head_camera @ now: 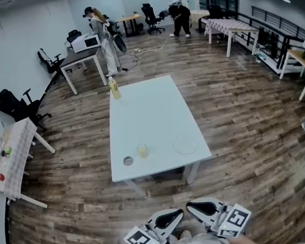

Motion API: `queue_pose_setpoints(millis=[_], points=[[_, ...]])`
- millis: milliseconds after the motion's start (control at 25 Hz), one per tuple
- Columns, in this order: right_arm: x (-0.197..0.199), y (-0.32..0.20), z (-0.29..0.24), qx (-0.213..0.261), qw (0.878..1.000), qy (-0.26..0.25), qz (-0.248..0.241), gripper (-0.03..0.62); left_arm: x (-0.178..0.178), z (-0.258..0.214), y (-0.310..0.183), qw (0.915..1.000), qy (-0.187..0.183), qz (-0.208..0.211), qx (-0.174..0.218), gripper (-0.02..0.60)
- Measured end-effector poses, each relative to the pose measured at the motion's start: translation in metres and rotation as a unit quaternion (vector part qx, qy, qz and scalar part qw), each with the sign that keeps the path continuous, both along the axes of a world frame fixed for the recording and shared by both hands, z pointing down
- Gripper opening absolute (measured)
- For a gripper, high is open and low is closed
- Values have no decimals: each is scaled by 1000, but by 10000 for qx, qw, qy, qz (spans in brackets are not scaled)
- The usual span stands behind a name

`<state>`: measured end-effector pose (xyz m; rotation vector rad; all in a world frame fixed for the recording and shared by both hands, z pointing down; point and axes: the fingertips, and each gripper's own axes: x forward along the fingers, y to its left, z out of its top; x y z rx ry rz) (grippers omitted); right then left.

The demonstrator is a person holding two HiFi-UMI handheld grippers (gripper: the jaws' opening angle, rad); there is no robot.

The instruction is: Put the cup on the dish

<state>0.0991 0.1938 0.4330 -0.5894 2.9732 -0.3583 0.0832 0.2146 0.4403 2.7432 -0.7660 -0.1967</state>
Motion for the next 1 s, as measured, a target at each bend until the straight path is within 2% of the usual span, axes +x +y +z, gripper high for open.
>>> queue_pose_setpoints(millis=[80, 280, 1000], points=[[-1, -2, 1, -103, 9999, -39, -14, 35, -1, 0, -1, 10000, -7, -6, -6, 18], [-7, 4, 18, -141, 9991, 332, -242, 34, 3, 5, -1, 10000, -61, 39, -44, 16], [1, -8, 16, -197, 9988, 343, -285, 35, 13, 4, -14, 9999, -83, 96, 5, 17]])
